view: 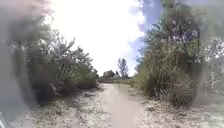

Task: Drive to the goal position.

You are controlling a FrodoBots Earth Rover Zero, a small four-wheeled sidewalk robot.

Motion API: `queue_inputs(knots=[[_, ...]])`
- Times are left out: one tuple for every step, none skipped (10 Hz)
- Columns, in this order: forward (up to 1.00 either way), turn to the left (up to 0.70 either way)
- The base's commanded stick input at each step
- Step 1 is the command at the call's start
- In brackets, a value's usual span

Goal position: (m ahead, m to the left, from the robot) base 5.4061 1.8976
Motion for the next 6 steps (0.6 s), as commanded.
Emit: queue_inputs(knots=[[0.7, 0.0], [0.7, 0.0], [0.7, 0.0], [0.7, 0.0], [0.7, 0.0], [0.7, 0.0]])
